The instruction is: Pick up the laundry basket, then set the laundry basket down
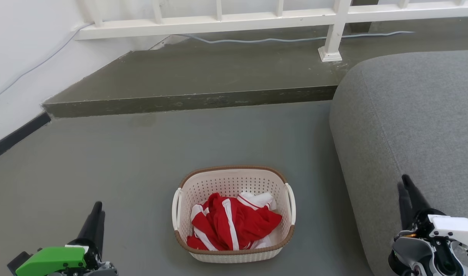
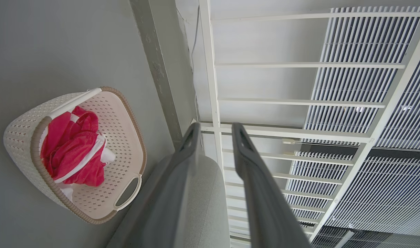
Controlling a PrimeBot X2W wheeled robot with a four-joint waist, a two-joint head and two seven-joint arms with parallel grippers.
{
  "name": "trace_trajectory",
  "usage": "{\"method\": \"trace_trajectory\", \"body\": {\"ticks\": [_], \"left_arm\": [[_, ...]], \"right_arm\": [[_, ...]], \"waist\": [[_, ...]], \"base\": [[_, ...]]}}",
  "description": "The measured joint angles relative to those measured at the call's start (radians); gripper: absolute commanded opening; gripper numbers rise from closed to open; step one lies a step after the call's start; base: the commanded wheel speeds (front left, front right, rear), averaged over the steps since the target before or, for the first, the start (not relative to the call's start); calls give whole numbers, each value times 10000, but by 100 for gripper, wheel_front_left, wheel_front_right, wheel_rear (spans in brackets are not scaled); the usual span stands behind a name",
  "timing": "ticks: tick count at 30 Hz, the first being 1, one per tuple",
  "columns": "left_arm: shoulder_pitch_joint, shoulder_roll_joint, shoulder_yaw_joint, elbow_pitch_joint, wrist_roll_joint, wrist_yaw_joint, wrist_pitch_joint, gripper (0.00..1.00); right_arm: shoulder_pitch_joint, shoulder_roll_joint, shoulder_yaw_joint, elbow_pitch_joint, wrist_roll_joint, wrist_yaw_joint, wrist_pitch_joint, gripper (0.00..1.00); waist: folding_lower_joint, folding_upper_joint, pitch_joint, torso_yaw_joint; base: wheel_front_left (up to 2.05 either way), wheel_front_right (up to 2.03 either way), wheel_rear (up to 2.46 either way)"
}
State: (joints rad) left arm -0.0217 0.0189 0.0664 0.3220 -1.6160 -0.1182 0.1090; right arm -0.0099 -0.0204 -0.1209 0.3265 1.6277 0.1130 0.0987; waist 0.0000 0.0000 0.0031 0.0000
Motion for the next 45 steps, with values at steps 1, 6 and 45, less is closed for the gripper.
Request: {"method": "trace_trajectory", "body": {"ticks": [1, 6, 45], "left_arm": [[58, -25, -29, 21, 2, 0, 0, 100], [67, -23, -119, -21, 104, 0, -92, 100], [40, 316, -1459, -924, 4763, 311, -1367, 100]], "right_arm": [[57, 25, 6, 36, 0, 0, -12, 100], [68, 21, 90, 33, -8, 0, -109, 100], [68, -155, 1317, -627, -5177, -443, -1304, 100]], "waist": [[0, 0, 0, 0], [0, 0, 3, 1], [0, 0, 0, -10]], "base": [[0, 0, 0], [0, 0, 0], [0, 0, 0]]}}
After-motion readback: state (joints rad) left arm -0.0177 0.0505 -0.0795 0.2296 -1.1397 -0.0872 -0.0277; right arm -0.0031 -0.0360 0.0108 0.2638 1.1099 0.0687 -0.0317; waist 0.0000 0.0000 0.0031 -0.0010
